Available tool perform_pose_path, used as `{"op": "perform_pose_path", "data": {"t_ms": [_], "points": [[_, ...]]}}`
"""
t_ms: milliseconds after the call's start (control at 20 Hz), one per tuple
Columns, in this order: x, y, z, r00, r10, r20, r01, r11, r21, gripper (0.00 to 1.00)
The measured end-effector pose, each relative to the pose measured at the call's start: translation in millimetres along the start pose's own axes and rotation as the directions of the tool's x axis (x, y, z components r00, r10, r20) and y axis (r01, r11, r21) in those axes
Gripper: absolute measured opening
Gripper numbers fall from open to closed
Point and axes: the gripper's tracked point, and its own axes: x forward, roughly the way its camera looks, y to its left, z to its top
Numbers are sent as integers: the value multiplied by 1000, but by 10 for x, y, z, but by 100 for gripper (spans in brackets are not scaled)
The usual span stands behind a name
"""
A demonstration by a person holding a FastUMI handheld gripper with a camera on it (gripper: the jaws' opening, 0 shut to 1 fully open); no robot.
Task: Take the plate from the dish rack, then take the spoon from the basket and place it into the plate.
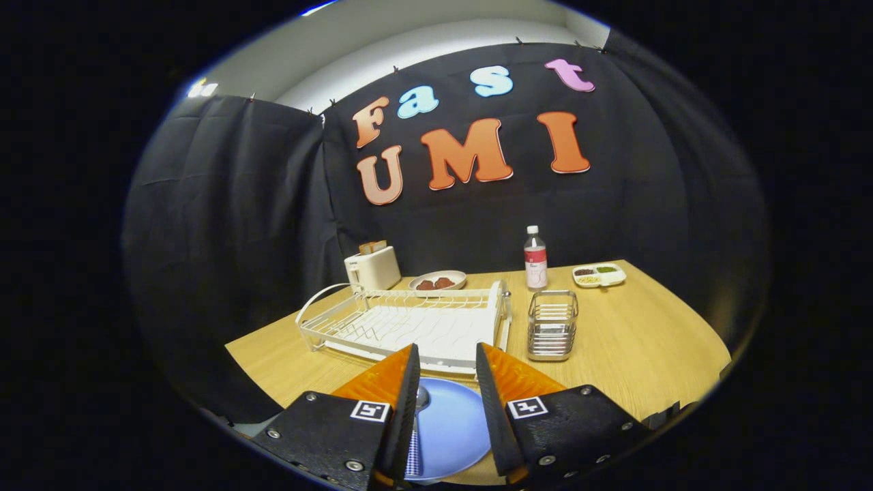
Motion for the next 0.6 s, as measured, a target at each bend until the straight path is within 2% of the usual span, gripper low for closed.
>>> {"op": "perform_pose_path", "data": {"t_ms": [400,550,600], "points": [[-52,79,650,981,-57,184,69,996,-61,61],[-49,58,797,967,-89,238,108,992,-70,76],[-49,55,828,962,-98,256,119,990,-70,78]]}}
